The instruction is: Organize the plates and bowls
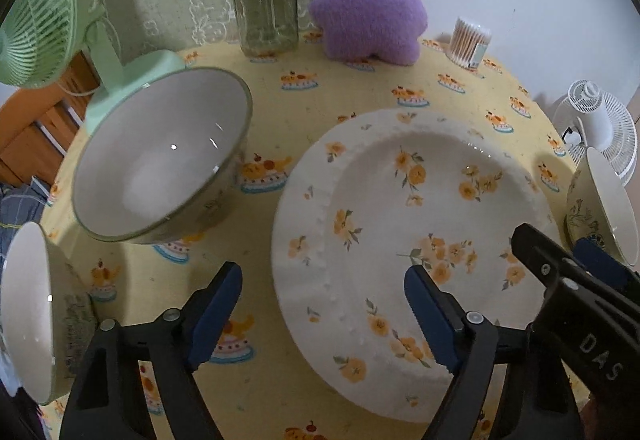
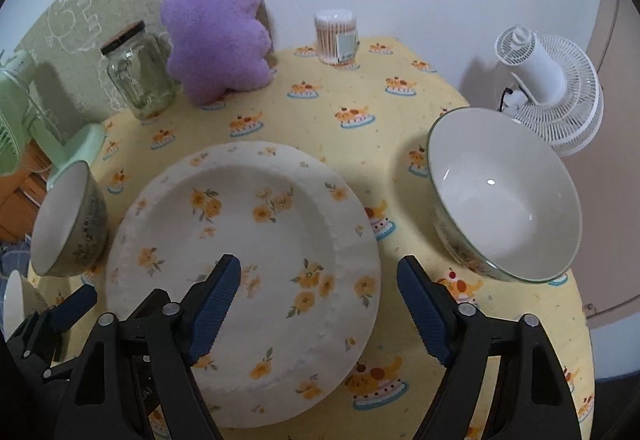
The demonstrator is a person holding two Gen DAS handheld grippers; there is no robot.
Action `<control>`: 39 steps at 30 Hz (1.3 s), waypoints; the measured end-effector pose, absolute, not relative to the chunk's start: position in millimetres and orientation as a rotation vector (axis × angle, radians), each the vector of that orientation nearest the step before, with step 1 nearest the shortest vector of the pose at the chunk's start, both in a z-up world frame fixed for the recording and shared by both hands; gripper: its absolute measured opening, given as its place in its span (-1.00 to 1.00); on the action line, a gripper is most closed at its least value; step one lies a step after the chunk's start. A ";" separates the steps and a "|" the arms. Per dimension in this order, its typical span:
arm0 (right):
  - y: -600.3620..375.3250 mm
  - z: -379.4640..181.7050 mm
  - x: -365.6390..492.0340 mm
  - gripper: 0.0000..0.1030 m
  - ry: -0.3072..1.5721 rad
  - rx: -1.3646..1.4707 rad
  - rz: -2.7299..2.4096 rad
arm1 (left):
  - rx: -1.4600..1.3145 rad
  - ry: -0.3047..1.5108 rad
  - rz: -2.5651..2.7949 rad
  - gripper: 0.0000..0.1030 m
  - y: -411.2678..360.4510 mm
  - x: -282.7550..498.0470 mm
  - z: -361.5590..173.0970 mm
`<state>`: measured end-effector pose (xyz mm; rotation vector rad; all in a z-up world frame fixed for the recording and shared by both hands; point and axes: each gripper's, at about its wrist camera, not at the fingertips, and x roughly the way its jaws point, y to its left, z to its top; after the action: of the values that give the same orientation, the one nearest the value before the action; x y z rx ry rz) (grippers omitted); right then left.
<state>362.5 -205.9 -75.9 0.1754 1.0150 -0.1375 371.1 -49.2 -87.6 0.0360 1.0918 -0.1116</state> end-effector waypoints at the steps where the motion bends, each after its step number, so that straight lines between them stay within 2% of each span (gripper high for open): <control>1: -205.4 -78.3 364.7 0.46 1.023 0.169 -0.136 | 0.034 1.097 -0.115 0.58 -49.8 372.3 -89.5; 7: -200.3 -84.8 370.3 0.40 1.027 0.113 -0.154 | 0.015 1.130 -0.149 0.38 -53.4 376.7 -100.4; 14: -199.7 -84.4 370.9 0.37 1.033 0.099 -0.165 | 0.061 1.107 -0.155 0.38 -58.4 372.8 -96.0; 15: -198.4 -83.6 370.1 0.31 1.030 0.099 -0.154 | 0.090 1.093 -0.157 0.38 -60.7 370.4 -93.1; 17: -187.5 -80.3 368.6 -0.30 1.030 0.174 0.019 | 0.053 1.090 -0.183 0.27 -63.0 367.0 -91.8; 18: -175.8 -83.0 369.4 -0.31 1.072 0.161 0.045 | 0.076 1.129 -0.178 0.23 -69.3 366.9 -100.0; 23: -165.6 -89.9 366.8 -0.27 1.104 0.151 -0.015 | 0.122 1.107 -0.165 0.21 -103.4 349.5 -106.4; 25: -162.5 -88.8 363.0 -0.25 1.097 0.121 -0.046 | 0.121 1.105 -0.160 0.28 -117.7 342.2 -111.1; 28: -165.4 -84.9 357.9 0.15 1.081 0.119 -0.073 | 0.102 1.119 -0.148 0.39 -131.5 337.1 -117.9; 31: -173.1 -79.2 353.7 0.44 1.050 0.110 -0.096 | 0.099 1.118 -0.128 0.45 -142.8 333.6 -123.7; 39: -207.4 -93.5 352.7 0.45 1.091 0.155 -0.184 | 0.107 1.119 -0.116 0.47 -164.1 331.9 -131.9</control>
<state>352.7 -207.4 -93.5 0.1554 1.0906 -0.1839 331.9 -164.1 -131.9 0.1074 1.1189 -0.1155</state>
